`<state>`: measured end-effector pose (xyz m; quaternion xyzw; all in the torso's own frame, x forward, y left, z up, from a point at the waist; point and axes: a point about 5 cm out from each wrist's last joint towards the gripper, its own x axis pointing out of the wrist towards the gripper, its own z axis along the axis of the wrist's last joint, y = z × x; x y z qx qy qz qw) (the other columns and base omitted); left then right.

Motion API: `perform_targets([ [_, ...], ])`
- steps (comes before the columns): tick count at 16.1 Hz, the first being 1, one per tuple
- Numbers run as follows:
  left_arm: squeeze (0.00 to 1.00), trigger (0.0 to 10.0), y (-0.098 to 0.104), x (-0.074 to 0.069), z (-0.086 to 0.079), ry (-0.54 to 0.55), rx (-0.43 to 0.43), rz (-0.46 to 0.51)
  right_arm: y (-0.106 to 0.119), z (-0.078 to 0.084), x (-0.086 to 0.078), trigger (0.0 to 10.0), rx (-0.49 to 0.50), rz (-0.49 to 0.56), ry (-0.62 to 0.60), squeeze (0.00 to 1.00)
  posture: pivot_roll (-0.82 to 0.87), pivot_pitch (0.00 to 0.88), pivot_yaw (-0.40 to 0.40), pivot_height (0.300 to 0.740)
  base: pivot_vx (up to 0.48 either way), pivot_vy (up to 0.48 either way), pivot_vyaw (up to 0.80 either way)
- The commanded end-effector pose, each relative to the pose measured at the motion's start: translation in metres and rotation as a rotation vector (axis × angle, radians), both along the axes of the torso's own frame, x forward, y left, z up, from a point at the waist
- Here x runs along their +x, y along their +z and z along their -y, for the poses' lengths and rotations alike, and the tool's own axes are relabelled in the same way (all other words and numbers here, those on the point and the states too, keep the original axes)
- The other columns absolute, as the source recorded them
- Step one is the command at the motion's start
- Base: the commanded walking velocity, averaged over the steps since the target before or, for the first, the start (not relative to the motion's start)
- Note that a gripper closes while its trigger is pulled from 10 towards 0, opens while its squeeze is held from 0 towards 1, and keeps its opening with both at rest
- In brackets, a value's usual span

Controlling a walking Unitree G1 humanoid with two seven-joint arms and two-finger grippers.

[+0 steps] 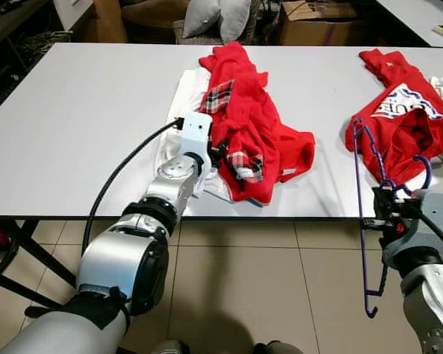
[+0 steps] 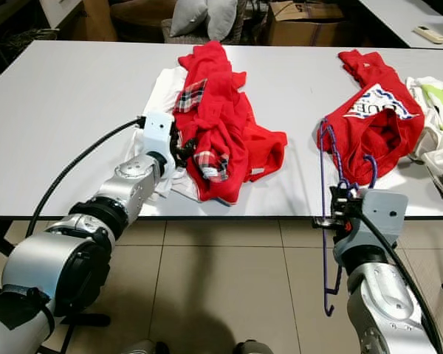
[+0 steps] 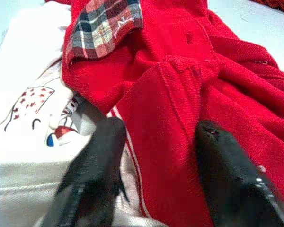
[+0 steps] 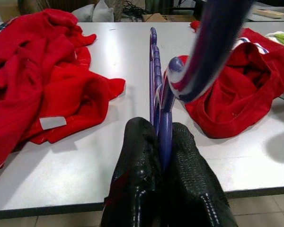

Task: Hang hanger

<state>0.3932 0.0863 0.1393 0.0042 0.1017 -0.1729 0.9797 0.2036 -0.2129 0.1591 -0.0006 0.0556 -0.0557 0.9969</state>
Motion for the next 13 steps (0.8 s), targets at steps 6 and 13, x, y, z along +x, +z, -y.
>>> perform_targets([
  [6,0.00,0.0,0.040,0.013,-0.005,-0.010,0.094,0.194,0.014,-0.008,0.001,10.0,0.046,0.090,0.092,0.00,-0.17,0.060,0.035,0.740,0.000,0.000,0.00],
  [13,0.00,0.0,0.080,0.017,-0.007,-0.177,0.296,0.390,0.013,-0.046,0.003,10.0,0.234,0.092,0.412,0.00,-0.08,0.017,0.056,0.740,0.000,0.000,0.00],
])
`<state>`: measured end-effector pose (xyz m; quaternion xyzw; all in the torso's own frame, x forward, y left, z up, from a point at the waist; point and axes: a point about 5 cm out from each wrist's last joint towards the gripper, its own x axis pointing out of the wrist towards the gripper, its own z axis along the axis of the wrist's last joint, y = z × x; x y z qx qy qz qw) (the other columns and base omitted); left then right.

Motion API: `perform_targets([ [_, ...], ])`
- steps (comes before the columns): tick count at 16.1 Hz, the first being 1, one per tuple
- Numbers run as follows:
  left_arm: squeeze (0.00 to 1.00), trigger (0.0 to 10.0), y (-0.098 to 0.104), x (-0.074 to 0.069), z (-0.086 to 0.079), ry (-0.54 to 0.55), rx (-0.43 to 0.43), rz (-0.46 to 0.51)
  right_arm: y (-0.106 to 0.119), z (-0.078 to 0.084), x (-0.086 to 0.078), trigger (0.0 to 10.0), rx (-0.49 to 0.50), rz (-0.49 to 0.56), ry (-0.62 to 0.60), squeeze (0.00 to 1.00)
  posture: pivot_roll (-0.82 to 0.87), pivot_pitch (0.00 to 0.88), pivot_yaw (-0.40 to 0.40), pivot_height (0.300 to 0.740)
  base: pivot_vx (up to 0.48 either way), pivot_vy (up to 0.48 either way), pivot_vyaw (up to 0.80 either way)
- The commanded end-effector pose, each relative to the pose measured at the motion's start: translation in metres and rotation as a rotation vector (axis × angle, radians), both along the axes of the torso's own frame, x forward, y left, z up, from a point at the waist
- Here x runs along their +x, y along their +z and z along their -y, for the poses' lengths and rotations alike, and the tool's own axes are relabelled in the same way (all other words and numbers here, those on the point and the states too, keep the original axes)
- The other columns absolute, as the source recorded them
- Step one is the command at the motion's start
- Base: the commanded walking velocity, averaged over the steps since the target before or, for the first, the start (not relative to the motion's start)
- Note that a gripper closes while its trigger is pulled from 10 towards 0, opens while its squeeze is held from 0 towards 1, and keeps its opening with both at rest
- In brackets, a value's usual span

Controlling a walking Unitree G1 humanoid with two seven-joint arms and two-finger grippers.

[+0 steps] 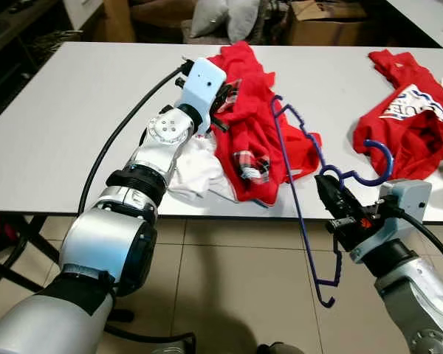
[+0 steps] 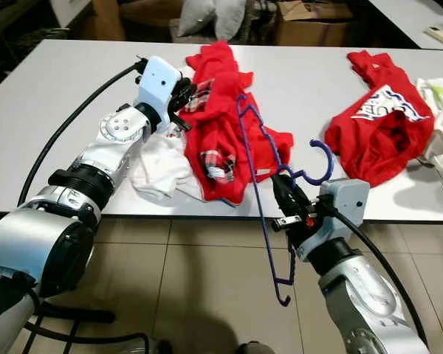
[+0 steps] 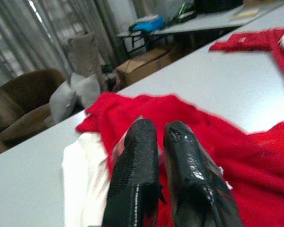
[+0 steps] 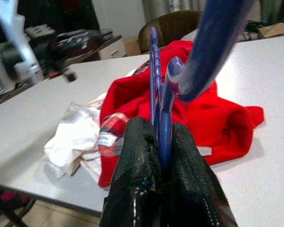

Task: Hang hanger

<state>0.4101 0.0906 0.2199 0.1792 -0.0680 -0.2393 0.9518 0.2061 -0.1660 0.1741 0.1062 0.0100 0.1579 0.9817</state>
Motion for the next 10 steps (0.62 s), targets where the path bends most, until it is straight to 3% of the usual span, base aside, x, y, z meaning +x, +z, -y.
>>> perform_targets([
  [1,0.00,0.0,-0.010,0.000,-0.009,0.041,0.024,-0.030,-0.005,0.002,0.003,10.0,-0.003,-0.024,-0.027,0.00,-0.08,0.017,0.063,0.740,0.000,0.000,0.00],
  [2,0.00,10.0,-0.023,0.000,-0.015,0.091,-0.045,-0.107,-0.007,0.005,0.004,10.0,-0.012,-0.036,-0.070,0.00,-0.09,0.018,0.064,0.740,0.000,0.000,0.00],
  [3,0.00,10.0,-0.027,-0.001,-0.016,0.102,-0.068,-0.128,-0.007,0.006,0.004,10.0,-0.015,-0.042,-0.089,0.00,-0.09,0.018,0.064,0.740,0.000,0.000,0.00],
  [4,1.00,10.0,-0.042,-0.004,-0.024,0.149,-0.211,-0.211,-0.007,0.012,0.003,10.0,-0.047,-0.038,-0.156,0.00,-0.11,0.029,0.077,0.740,0.000,0.000,0.00],
  [7,1.00,10.0,-0.053,-0.011,-0.037,0.167,-0.370,-0.215,-0.002,0.015,-0.001,10.0,-0.125,-0.020,-0.248,0.00,-0.12,0.044,0.072,0.740,0.000,0.000,0.00],
  [8,0.73,10.0,-0.056,-0.017,-0.041,0.151,-0.378,-0.178,-0.002,0.017,-0.002,10.0,-0.128,-0.019,-0.290,0.00,-0.11,0.049,0.054,0.740,0.000,0.000,0.00],
  [9,0.05,10.0,-0.057,-0.031,-0.048,0.139,-0.353,-0.106,-0.001,0.015,0.001,10.0,-0.102,-0.012,-0.311,0.00,-0.10,0.053,0.042,0.740,0.000,0.000,0.00],
  [10,0.00,10.0,-0.057,-0.052,-0.051,0.110,-0.327,-0.061,0.000,0.010,0.004,10.0,-0.088,-0.009,-0.308,0.00,-0.08,0.060,0.022,0.740,0.000,0.000,0.00],
])
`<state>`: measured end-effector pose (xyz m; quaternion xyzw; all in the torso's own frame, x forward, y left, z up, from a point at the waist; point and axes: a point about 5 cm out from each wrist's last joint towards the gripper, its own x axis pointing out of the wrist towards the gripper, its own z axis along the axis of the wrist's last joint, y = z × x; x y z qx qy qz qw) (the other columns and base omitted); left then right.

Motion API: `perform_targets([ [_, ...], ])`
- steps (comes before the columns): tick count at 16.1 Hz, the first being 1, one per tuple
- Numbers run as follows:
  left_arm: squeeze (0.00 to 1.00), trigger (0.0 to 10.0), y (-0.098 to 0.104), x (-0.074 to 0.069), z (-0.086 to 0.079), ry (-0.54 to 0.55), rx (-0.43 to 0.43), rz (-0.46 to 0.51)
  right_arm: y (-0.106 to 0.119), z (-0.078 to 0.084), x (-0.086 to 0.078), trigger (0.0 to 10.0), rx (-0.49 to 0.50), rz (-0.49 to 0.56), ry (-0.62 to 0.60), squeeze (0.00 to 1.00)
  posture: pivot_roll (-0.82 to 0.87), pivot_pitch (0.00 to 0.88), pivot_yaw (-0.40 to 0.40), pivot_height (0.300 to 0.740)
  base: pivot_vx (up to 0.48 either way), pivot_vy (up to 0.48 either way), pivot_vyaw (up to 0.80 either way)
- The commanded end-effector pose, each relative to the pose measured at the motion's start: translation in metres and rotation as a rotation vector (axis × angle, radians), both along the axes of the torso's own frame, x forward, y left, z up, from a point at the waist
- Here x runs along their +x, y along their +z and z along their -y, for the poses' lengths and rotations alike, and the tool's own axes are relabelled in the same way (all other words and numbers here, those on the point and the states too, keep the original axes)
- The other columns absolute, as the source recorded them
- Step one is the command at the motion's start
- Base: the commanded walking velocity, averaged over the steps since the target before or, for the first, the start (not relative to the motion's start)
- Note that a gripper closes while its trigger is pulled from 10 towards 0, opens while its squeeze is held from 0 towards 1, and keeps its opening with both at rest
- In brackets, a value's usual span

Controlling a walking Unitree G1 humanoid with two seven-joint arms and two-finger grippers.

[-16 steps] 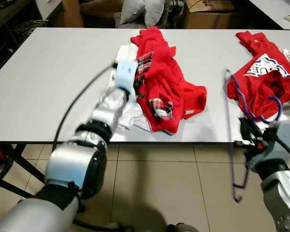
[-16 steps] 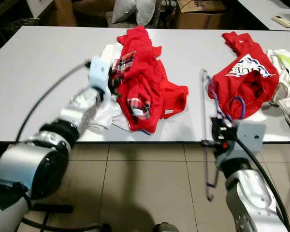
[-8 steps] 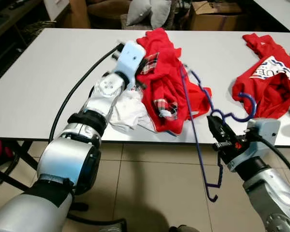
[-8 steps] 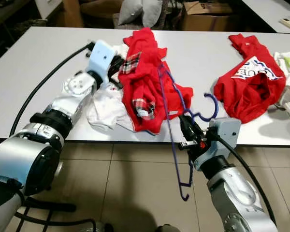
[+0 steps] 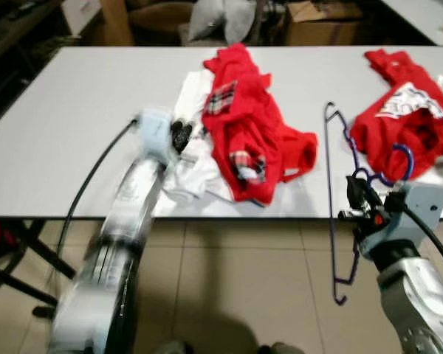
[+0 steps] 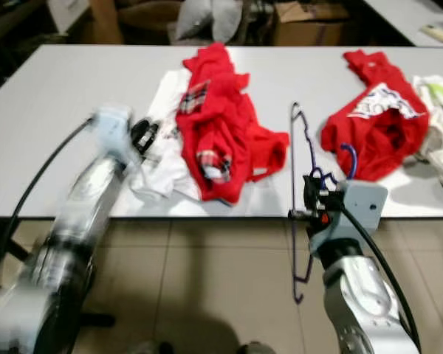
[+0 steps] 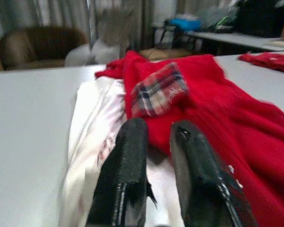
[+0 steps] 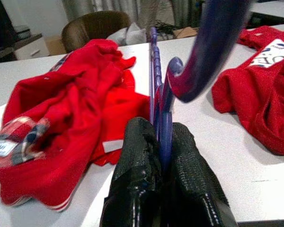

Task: Hang hanger

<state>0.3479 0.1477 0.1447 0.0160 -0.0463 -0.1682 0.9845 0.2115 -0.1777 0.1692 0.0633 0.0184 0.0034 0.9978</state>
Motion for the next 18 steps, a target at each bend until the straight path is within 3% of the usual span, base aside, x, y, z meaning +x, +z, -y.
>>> perform_targets([
  [1,0.00,10.0,0.017,-0.008,0.004,-0.045,0.032,0.061,0.004,-0.005,0.002,10.0,0.006,0.030,0.008,0.00,-0.06,0.063,0.008,0.740,0.000,0.000,0.00],
  [3,0.02,10.0,0.018,-0.032,-0.003,-0.041,0.050,0.069,0.004,-0.010,0.006,10.0,-0.003,0.048,0.027,0.00,-0.04,0.068,-0.008,0.740,0.159,0.000,0.00],
  [4,0.46,10.0,0.020,-0.042,-0.012,0.003,0.033,0.060,0.002,-0.014,0.008,10.0,-0.021,0.050,0.040,0.00,-0.02,0.067,-0.012,0.740,0.345,0.000,0.00],
  [5,1.00,10.0,0.021,-0.050,-0.017,0.027,0.045,0.052,0.000,-0.017,0.008,10.0,-0.026,0.048,0.043,0.00,-0.01,0.067,-0.011,0.740,0.420,0.000,0.00],
  [7,1.00,10.0,0.021,-0.057,-0.019,0.041,0.071,0.045,0.000,-0.020,0.009,10.0,-0.035,0.055,0.040,0.00,-0.01,0.065,-0.004,0.740,0.420,0.000,0.00],
  [9,1.00,10.0,0.022,-0.062,-0.016,0.041,0.073,0.026,-0.002,-0.021,0.009,10.0,0.022,0.051,0.023,0.00,-0.02,0.063,0.012,0.740,0.471,0.000,0.00],
  [12,1.00,10.0,0.026,-0.059,-0.012,0.047,0.042,0.018,-0.003,-0.019,0.005,10.0,0.021,0.057,0.016,0.00,-0.03,0.058,0.031,0.740,0.480,0.000,-0.73],
  [16,1.00,10.0,0.030,-0.058,-0.011,0.047,0.038,0.010,-0.004,-0.021,0.004,10.0,0.013,0.060,0.015,0.00,-0.03,0.057,0.035,0.740,0.480,0.000,0.00],
  [18,1.00,10.0,0.031,-0.058,-0.012,0.049,0.027,0.008,-0.005,-0.023,0.004,10.0,0.009,0.057,0.026,0.00,-0.03,0.059,0.037,0.740,0.000,0.000,0.00],
])
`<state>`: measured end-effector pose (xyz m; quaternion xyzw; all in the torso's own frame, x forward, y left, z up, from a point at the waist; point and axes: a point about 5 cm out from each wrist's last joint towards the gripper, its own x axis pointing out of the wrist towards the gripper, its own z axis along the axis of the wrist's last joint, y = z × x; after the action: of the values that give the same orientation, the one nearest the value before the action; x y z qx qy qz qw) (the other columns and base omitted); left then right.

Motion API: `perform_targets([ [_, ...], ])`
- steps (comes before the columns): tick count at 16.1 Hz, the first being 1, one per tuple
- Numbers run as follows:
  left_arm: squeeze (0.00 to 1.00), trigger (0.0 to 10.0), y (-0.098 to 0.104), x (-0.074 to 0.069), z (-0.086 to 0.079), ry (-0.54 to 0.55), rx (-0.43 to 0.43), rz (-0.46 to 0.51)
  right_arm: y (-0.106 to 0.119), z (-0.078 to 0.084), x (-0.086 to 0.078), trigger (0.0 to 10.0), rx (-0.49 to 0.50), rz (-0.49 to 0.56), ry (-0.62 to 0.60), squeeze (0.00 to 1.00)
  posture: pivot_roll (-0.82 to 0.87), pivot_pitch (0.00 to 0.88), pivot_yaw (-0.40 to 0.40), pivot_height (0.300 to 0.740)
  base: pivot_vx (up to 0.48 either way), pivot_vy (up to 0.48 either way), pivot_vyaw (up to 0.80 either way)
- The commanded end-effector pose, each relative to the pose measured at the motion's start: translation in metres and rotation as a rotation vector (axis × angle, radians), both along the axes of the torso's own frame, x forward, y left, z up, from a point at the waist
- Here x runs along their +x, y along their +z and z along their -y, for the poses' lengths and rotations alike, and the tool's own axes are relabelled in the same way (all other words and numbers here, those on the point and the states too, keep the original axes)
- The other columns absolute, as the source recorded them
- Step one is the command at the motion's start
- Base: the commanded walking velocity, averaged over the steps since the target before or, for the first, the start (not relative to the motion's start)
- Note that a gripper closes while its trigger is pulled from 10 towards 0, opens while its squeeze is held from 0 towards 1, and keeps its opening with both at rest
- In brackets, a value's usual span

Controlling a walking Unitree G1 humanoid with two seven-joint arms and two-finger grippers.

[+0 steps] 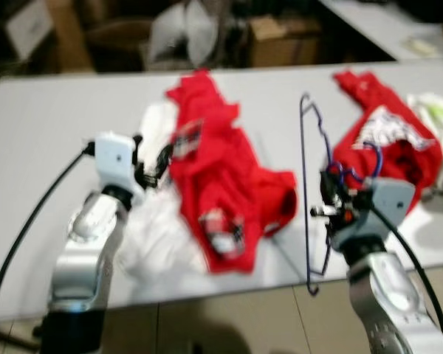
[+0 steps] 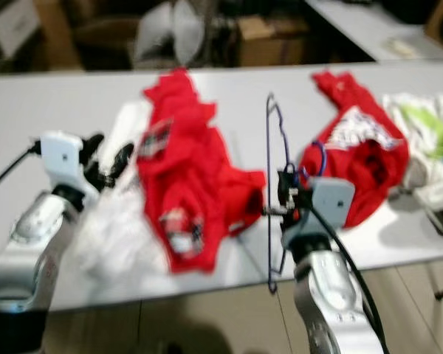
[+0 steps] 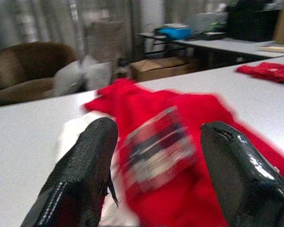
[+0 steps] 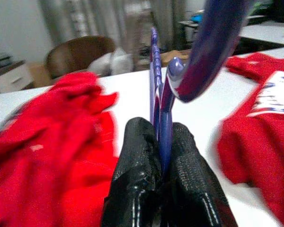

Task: Hang hanger

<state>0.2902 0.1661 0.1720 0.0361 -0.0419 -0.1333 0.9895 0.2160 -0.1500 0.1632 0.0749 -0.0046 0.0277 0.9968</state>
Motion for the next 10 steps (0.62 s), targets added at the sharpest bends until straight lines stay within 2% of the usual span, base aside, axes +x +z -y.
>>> perform_targets([
  [1,1.00,10.0,0.0033,-0.0016,0.0064,-0.031,0.003,0.005,-0.0004,0.0045,-0.0016,10.0,-0.009,0.002,-0.018,0.00,-0.03,0.060,0.038,0.740,0.000,0.000,0.00],
  [4,1.00,10.0,0.0022,-0.0046,0.0051,-0.051,-0.001,-0.008,-0.0027,0.0008,-0.0033,10.0,-0.016,-0.007,-0.004,0.00,-0.03,0.061,0.044,0.740,0.000,0.480,-0.80],
  [5,0.99,10.0,0.0034,-0.0056,0.0042,-0.047,0.031,0.015,-0.0031,0.0004,-0.0036,10.0,-0.013,-0.008,-0.004,0.00,-0.03,0.061,0.045,0.740,0.000,0.000,-0.80],
  [6,1.00,10.0,0.0034,-0.0073,0.0046,-0.050,0.047,0.022,-0.0038,0.0004,-0.0042,10.0,-0.006,-0.012,-0.006,0.00,-0.02,0.061,0.046,0.740,0.000,-0.480,-0.42],
  [8,1.00,10.0,0.0009,-0.0094,0.0054,-0.051,0.033,0.000,-0.0043,0.0013,-0.0049,10.0,0.006,-0.012,-0.011,0.00,-0.03,0.062,0.048,0.740,0.000,-0.480,0.00],
  [10,1.00,10.0,-0.0045,-0.0103,0.0048,-0.030,-0.019,-0.048,-0.0043,0.0037,-0.0048,10.0,0.006,-0.015,-0.007,0.00,-0.03,0.062,0.047,0.740,0.000,0.000,0.00],
])
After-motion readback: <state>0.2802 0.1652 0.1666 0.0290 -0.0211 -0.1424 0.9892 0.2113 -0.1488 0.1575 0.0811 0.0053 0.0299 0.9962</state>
